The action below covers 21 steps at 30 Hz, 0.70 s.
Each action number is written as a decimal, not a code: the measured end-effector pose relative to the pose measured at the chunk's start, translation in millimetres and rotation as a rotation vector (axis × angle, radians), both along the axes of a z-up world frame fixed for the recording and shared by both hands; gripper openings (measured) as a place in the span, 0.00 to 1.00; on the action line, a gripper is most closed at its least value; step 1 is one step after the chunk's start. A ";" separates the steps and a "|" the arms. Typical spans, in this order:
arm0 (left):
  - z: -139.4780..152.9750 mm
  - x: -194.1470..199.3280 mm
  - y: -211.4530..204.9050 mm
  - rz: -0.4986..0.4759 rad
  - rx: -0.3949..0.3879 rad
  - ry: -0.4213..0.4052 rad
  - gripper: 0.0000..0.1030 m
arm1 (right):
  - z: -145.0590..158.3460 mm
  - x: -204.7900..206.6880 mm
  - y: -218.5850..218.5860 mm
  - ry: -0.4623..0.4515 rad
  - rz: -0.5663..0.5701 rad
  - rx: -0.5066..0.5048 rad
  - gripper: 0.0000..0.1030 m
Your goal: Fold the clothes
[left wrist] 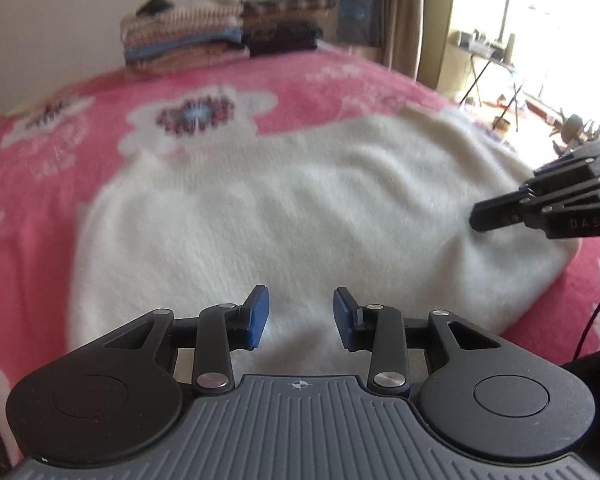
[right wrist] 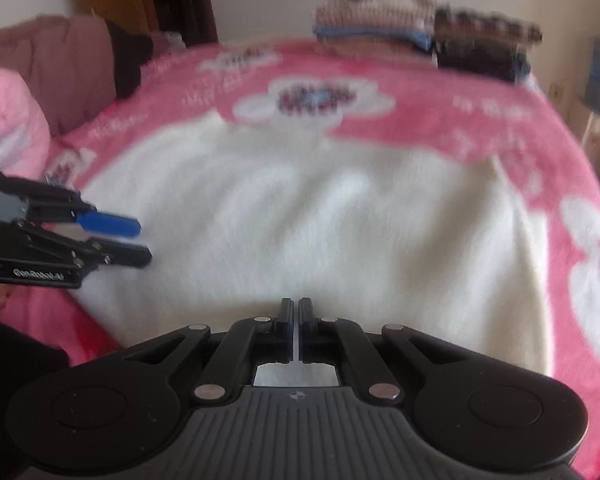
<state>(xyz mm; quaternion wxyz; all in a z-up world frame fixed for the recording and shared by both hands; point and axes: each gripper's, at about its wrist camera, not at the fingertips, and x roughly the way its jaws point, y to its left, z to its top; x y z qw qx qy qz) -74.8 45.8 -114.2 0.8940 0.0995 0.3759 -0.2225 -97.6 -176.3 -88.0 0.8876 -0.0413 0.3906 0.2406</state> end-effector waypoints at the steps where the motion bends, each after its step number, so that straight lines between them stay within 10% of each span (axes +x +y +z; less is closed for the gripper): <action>1: -1.4 -1.3 -4.6 -0.012 0.011 -0.009 0.34 | 6.0 -2.0 0.8 -0.020 0.009 0.016 0.00; 8: -5.8 -8.9 -30.8 -0.083 0.071 -0.060 0.35 | -25.2 1.7 34.6 0.002 0.103 -0.113 0.00; 17: 27.5 1.4 -23.1 -0.058 -0.012 -0.094 0.35 | 11.1 0.6 29.1 -0.079 0.061 -0.078 0.01; 21: -7.9 15.6 -33.7 -0.018 0.032 -0.044 0.36 | -19.2 22.0 34.5 -0.026 0.019 -0.123 0.02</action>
